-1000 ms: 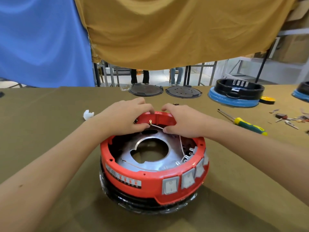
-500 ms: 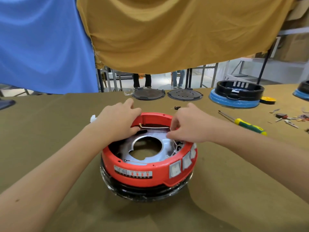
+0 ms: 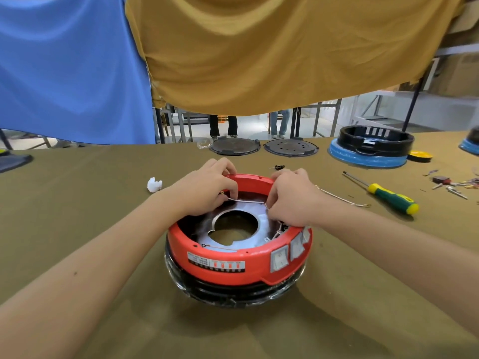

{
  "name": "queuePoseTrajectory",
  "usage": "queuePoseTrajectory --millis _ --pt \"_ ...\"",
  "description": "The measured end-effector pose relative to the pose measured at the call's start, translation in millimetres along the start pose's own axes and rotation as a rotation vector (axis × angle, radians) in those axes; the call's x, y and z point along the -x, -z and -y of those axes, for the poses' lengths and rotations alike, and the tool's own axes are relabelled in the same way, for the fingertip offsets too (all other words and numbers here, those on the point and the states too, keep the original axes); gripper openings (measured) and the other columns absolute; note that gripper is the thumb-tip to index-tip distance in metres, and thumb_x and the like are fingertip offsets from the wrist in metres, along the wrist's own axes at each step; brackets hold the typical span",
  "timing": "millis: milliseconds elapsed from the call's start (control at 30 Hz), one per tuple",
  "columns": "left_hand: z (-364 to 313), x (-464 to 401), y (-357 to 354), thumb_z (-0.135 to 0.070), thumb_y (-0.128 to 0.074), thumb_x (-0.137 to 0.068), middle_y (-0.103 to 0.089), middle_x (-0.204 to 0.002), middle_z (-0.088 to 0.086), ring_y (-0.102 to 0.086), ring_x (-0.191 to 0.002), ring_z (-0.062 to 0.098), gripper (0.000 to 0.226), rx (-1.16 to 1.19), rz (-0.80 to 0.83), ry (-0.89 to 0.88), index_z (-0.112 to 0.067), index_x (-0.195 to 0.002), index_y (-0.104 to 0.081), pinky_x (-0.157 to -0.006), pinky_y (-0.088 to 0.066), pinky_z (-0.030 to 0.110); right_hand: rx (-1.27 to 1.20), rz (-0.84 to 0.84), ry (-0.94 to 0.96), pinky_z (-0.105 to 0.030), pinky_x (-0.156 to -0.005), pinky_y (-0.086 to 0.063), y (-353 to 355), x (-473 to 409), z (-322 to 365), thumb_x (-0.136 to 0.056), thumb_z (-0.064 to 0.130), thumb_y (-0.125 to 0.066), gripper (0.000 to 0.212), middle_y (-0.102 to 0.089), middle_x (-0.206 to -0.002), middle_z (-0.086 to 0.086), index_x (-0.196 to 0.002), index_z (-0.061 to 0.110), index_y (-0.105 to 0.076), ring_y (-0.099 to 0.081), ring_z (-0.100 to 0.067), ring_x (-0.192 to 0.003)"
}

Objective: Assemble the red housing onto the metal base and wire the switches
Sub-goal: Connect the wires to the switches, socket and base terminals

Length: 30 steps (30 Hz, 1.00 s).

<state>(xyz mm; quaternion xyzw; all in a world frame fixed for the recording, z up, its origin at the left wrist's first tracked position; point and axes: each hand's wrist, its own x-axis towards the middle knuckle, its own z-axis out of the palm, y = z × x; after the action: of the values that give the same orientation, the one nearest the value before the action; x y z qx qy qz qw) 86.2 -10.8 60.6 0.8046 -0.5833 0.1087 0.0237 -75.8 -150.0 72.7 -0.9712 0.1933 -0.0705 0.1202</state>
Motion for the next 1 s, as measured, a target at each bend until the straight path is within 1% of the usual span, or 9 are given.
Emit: queuePoseTrajectory --millis 200,300,400,500,600,700,767,867,1000 --pt "-1.6 -4.0 -2.1 -0.02 -0.063 -0.095 -0.038 -0.137 -0.003 -0.032 -0.129 0.016 0.011 -0.007 -0.002 0.06 -0.03 -0.1 -0.063 -0.102 -0.044 0.044 -0.206 0.005 -0.048 -0.029 -0.087 -0.029 -6.6 -4.7 -7.3 -0.084 0.008 -0.062 0.023 -0.049 -0.142 -0.001 -0.088 0.021 -0.081 -0.028 -0.025 -0.134" --pt "-2.3 -1.2 2.5 -0.026 -0.066 -0.095 -0.042 -0.137 -0.003 -0.036 -0.128 0.015 0.014 0.122 -0.013 0.07 -0.029 -0.108 -0.067 -0.109 -0.038 0.038 -0.321 -0.052 -0.049 -0.028 -0.087 -0.037 -9.6 -3.1 -10.8 -0.082 0.01 -0.066 0.017 -0.056 -0.129 0.004 -0.088 0.019 -0.08 -0.042 -0.021 -0.126" --pt "-2.5 13.2 19.5 -0.028 -0.068 -0.094 -0.045 -0.135 -0.004 -0.044 -0.128 0.013 0.033 0.396 -0.096 0.161 -0.033 -0.125 -0.058 -0.109 -0.036 0.031 -0.54 -0.099 -0.063 -0.032 -0.087 -0.052 -2.8 6.4 -19.2 -0.089 0.026 -0.066 0.03 -0.06 -0.127 0.005 -0.119 0.025 -0.068 -0.06 -0.013 -0.108" --pt "6.8 39.9 30.4 -0.033 -0.068 -0.093 -0.042 -0.142 -0.004 -0.047 -0.13 0.016 0.058 0.574 -0.044 0.373 -0.039 -0.143 -0.039 -0.102 -0.037 0.029 -0.668 -0.123 -0.138 -0.034 -0.093 -0.046 7.7 21.9 -28.7 -0.093 0.034 -0.06 0.05 -0.049 -0.143 0.002 -0.141 0.03 -0.048 -0.052 -0.013 -0.119" --pt "8.6 64.9 25.9 -0.028 -0.058 -0.1 -0.056 -0.131 0.001 -0.063 -0.107 0.022 0.044 0.79 0.105 0.576 -0.043 -0.138 -0.043 -0.089 -0.053 0.039 -0.637 0.035 -0.18 -0.039 -0.097 -0.049 4.4 34.9 -28.3 -0.095 0.031 -0.056 0.049 -0.056 -0.135 0.003 -0.142 0.025 -0.045 -0.058 -0.017 -0.115" --pt "-0.5 67.5 14.6 -0.01 -0.043 -0.1 -0.067 -0.107 0.016 -0.06 -0.074 0.024 0.034 0.826 -0.014 0.682 -0.035 -0.117 -0.059 -0.068 -0.05 0.036 -0.552 0.068 -0.142 -0.048 -0.09 -0.054 -0.1 33.0 -20.3 -0.094 0.017 -0.047 0.027 -0.068 -0.109 -0.006 -0.12 0.02 -0.056 -0.067 -0.024 -0.096" --pt "-5.8 64.1 12.3 -0.006 -0.04 -0.096 -0.065 -0.094 0.016 -0.056 -0.066 0.023 0.035 0.785 -0.056 0.74 -0.028 -0.115 -0.059 -0.061 -0.046 0.032 -0.574 0.052 -0.126 -0.049 -0.087 -0.053 3.1 23.8 -20.8 -0.093 0.008 -0.047 0.034 -0.065 -0.119 -0.014 -0.126 0.012 -0.055 -0.067 -0.029 -0.09" --pt "-11.5 62.8 14.3 -0.017 -0.048 -0.093 -0.064 -0.095 0.006 -0.062 -0.081 0.02 0.023 0.806 0.012 0.828 -0.027 -0.114 -0.053 -0.055 -0.051 0.028 -0.623 -0.017 -0.095 -0.041 -0.08 -0.059 9.1 11.2 -29.2 -0.097 0.006 -0.052 0.055 -0.046 -0.148 -0.004 -0.149 0.016 -0.037 -0.069 -0.024 -0.093" --pt "-16.1 72.3 17.1 -0.043 -0.055 -0.096 -0.058 -0.121 0.003 -0.061 -0.1 0.022 0.038 0.838 0.018 0.895 -0.027 -0.129 -0.044 -0.06 -0.048 0.03 -0.809 -0.13 -0.153 -0.025 -0.081 -0.046 9.7 10.2 -42.6 -0.099 0.033 -0.055 0.051 -0.05 -0.144 -0.001 -0.146 0.017 -0.043 -0.058 -0.012 -0.108"
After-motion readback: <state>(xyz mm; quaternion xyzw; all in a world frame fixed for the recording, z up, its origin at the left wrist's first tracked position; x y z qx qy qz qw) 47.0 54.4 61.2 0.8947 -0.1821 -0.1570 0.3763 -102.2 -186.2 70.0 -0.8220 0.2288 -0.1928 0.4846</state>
